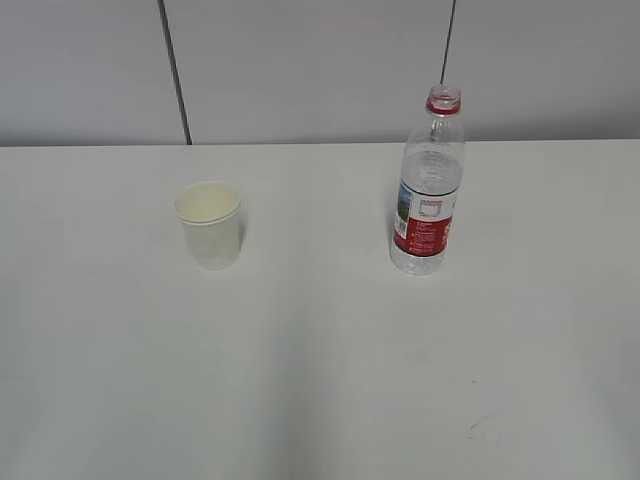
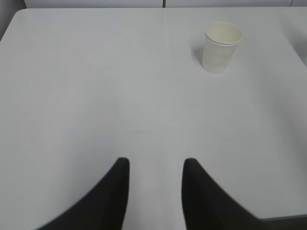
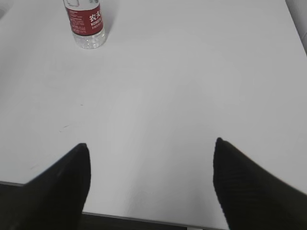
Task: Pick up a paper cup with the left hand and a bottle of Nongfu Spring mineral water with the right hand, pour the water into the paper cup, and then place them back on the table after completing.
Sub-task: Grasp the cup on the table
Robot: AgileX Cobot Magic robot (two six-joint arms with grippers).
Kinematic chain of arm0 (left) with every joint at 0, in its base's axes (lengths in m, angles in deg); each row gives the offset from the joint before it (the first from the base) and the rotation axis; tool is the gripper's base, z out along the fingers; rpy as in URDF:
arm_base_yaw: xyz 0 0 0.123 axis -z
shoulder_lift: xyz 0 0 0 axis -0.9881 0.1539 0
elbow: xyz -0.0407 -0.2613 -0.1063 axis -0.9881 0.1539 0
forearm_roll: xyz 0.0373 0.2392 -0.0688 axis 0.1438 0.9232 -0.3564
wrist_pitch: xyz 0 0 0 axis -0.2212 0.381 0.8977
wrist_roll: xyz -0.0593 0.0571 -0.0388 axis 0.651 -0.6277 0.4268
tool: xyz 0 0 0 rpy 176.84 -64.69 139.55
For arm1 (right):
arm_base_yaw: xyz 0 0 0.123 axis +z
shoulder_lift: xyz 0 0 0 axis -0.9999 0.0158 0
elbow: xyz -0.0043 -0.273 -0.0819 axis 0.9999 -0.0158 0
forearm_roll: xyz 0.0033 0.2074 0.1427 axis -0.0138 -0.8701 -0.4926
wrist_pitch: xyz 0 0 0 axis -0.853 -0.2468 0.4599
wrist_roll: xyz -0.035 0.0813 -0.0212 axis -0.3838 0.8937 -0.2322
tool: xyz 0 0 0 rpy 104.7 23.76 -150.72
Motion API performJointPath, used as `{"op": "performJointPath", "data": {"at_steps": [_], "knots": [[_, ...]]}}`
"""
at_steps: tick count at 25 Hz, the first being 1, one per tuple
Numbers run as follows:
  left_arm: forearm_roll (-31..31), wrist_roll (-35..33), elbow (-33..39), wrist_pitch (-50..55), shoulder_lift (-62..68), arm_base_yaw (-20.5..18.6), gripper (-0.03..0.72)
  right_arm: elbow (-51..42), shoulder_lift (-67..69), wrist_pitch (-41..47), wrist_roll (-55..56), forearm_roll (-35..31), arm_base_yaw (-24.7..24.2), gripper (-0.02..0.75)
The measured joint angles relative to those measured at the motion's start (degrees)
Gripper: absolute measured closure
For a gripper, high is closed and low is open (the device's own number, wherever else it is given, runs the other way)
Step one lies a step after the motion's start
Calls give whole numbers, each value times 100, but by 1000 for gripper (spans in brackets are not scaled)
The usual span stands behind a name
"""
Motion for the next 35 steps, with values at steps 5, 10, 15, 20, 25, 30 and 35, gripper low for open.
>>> {"op": "performJointPath", "data": {"at_steps": [5,10,15,20,25,30,35], "knots": [[0,0,0,0,0,0,450,0,0,0,0,0,0,151],[0,0,0,0,0,0,450,0,0,0,0,0,0,151],[0,0,0,0,0,0,450,0,0,0,0,0,0,151],[0,0,0,0,0,0,450,0,0,0,0,0,0,151],[0,0,0,0,0,0,450,113,0,-266,0,0,0,151],[0,0,-116,-263,21,0,450,215,16,-893,309,0,0,151],[0,0,-236,-1531,592,0,450,228,803,-1613,380,0,0,151]]}}
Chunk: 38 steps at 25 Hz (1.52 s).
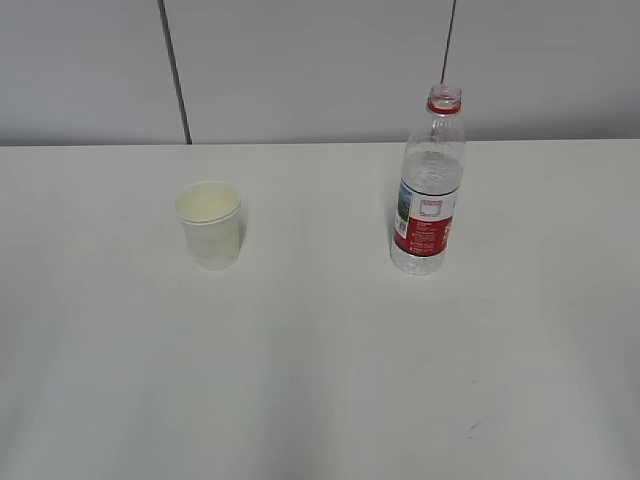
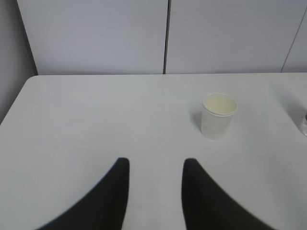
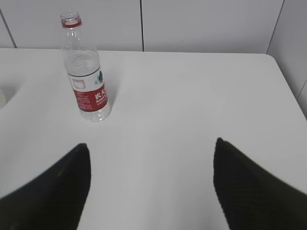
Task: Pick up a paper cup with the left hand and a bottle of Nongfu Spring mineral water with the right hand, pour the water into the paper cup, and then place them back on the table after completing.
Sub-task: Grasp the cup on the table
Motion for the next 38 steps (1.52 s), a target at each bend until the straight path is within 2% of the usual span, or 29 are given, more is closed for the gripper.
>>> {"op": "performJointPath", "data": {"at_steps": [5,15,20,26,32,38], "knots": [[-44,0,0,-907,1101,0,450,0,1258,-1076,10,-20,0,151],[-66,0,102,-3571,2817,0,450,0,3388,-3533,21,-22,0,152],[11,0,685,-4856,3794,0,450,0,4154,-3991,21,-22,0,151],[214,0,1464,-7052,4952,0,450,-25,4897,-4950,30,-32,0,151],[1012,564,1578,-8507,6251,0,450,-468,5642,-6539,30,-19,0,152],[1400,720,1578,-9794,7525,0,450,-757,6210,-7464,234,264,0,152]]}}
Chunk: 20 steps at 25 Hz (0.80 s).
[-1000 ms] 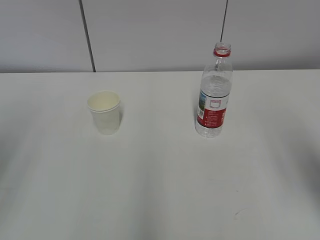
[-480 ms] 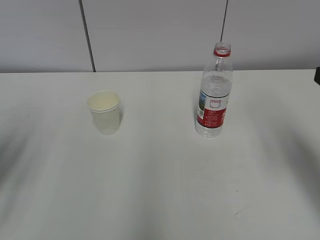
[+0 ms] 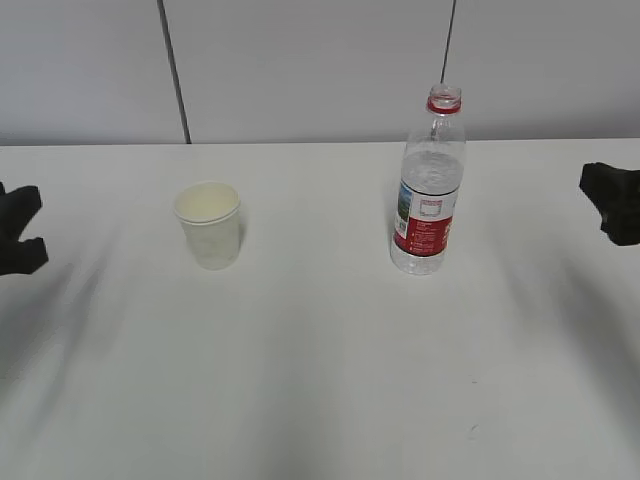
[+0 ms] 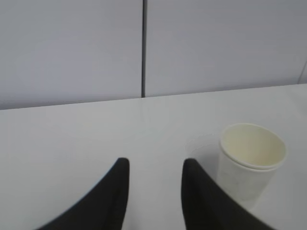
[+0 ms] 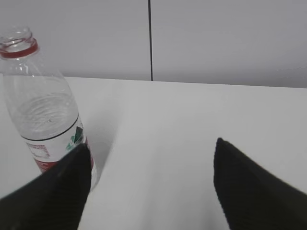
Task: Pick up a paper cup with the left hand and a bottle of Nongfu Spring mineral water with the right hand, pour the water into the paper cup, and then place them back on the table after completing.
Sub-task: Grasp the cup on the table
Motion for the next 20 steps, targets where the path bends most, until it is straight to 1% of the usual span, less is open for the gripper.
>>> {"op": "performJointPath", "data": {"at_steps": [3,4,7,8,14,20], "knots": [[414,6,0,-622,589,0,450,-19,151,-297,526,677,-4,152],[546,6,-6,-818,804,0,450,-19,182,-415,757,1000,-4,152],[763,6,-6,-1306,1394,0,450,-42,321,-758,1303,1810,-4,152],[794,6,-11,-1403,1574,0,450,-42,367,-856,1413,1967,-4,152],[889,6,-17,-1493,2186,0,450,-42,460,-1227,1569,2148,-4,152],[1369,-30,-69,-1555,2274,0,443,-42,460,-1330,1593,2173,-4,152]]}}
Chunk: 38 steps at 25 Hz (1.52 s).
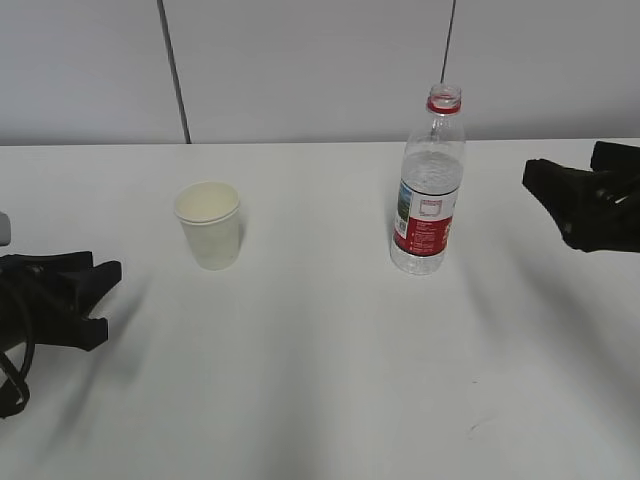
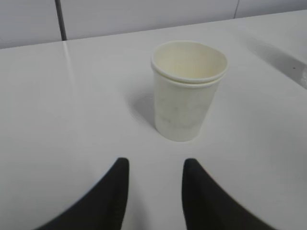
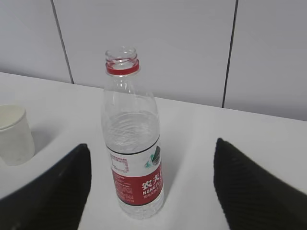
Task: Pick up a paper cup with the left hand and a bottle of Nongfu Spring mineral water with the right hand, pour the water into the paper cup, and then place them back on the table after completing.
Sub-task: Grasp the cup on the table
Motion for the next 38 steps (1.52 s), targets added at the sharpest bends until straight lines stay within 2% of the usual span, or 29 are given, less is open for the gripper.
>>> {"op": "performJointPath", "data": {"at_steps": [3,4,7,9,19,29,38], "knots": [[61,-45,-19,-7,0,0,389,0,0,0,0,10,0,152],[91,-45,-67,0,0,0,340,0,0,-4,0,10,0,152],[215,-45,-266,-18,42,43,130,0,0,-63,0,10,0,151],[184,-45,-397,-13,137,167,51,0,0,-187,0,10,0,151],[-454,-116,-1420,-13,1237,979,35,0,0,-532,0,10,0,152],[-634,-129,-2639,-13,2276,1122,52,0,0,-532,0,22,0,152],[-650,-129,-3421,-8,2742,1122,81,0,0,-542,0,22,0,152]]}}
